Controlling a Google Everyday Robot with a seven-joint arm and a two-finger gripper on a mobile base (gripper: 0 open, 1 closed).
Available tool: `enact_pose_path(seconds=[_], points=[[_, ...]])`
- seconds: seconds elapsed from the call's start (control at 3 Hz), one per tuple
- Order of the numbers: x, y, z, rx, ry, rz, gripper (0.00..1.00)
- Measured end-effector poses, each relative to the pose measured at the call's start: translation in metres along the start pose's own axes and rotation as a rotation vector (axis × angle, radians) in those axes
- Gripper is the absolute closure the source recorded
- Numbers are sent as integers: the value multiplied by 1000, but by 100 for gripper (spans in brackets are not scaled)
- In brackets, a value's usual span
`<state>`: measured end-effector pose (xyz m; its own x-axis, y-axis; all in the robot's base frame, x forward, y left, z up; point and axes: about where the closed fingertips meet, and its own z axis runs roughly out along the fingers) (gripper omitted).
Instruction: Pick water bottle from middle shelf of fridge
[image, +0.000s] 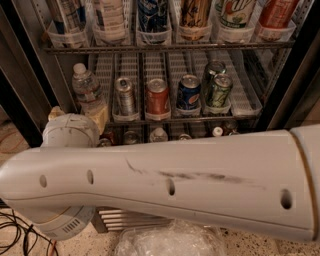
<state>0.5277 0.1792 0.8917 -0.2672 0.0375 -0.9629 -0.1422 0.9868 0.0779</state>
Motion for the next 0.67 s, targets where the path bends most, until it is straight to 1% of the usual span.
enact_pose_path(seconds=[0.67], points=[[7, 2, 1, -1, -3, 28, 26]])
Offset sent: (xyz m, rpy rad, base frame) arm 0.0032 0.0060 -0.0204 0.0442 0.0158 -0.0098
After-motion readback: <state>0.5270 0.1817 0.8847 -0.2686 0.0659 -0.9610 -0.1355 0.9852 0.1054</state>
